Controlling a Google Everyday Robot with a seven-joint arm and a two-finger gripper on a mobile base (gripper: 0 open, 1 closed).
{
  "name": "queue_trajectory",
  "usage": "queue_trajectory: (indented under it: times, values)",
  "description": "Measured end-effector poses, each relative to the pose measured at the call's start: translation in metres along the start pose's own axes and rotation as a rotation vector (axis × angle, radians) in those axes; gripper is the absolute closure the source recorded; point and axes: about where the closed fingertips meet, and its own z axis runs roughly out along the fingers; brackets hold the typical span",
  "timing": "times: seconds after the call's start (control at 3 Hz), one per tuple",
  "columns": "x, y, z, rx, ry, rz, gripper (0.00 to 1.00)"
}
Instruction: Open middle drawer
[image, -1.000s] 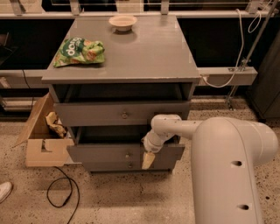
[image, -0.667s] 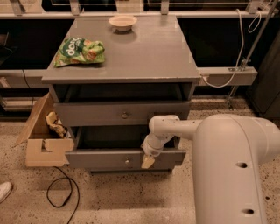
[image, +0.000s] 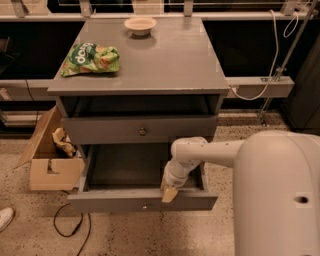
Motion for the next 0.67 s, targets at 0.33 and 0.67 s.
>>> queue_trajectory:
  times: [0.33, 0.67]
  values:
    - [0.0168, 0.0378, 0.0004, 0.045, -0.080, 0.064, 0.00]
    - [0.0165, 0.0395, -0.0038, 0.051, -0.081, 0.061, 0.00]
